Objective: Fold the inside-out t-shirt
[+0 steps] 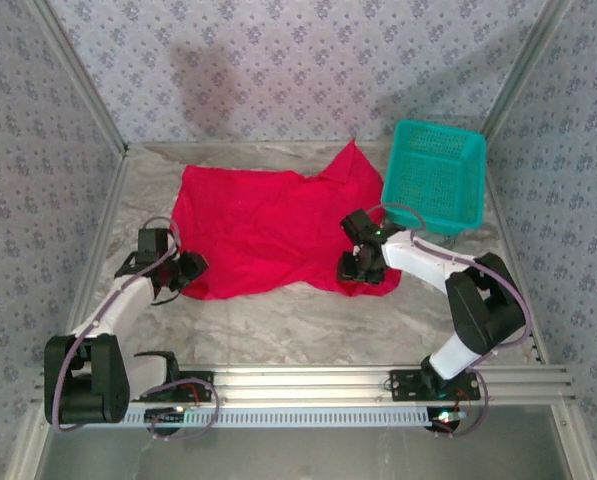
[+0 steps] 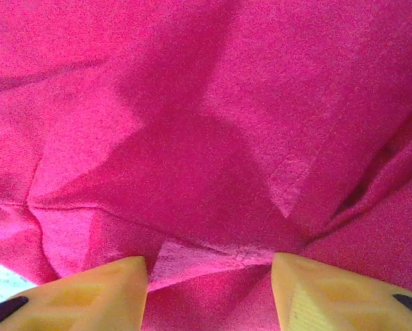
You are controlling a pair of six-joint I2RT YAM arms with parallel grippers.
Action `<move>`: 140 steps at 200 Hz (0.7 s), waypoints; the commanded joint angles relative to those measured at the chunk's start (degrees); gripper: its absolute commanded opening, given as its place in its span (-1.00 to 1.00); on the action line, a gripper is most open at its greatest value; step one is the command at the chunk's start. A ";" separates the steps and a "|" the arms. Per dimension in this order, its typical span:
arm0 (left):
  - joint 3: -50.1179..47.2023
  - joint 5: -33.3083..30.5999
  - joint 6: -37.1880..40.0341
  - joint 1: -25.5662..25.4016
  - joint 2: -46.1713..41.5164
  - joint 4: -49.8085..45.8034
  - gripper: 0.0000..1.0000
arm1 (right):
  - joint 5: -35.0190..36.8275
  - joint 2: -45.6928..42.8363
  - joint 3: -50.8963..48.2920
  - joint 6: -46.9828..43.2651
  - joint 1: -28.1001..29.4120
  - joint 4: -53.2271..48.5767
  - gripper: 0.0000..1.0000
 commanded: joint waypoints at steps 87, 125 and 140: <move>0.69 0.65 -0.45 0.25 -1.17 -1.80 -0.51 | 2.50 2.11 -2.44 -1.53 -1.10 4.51 -0.23; 0.58 0.60 -0.36 0.30 -1.23 -1.91 -0.51 | 4.74 -0.19 1.17 -1.47 0.60 -2.54 -0.85; 0.58 0.61 -0.33 0.27 -1.16 -1.74 -0.51 | 6.48 -1.72 3.57 -1.56 1.57 -7.26 -0.97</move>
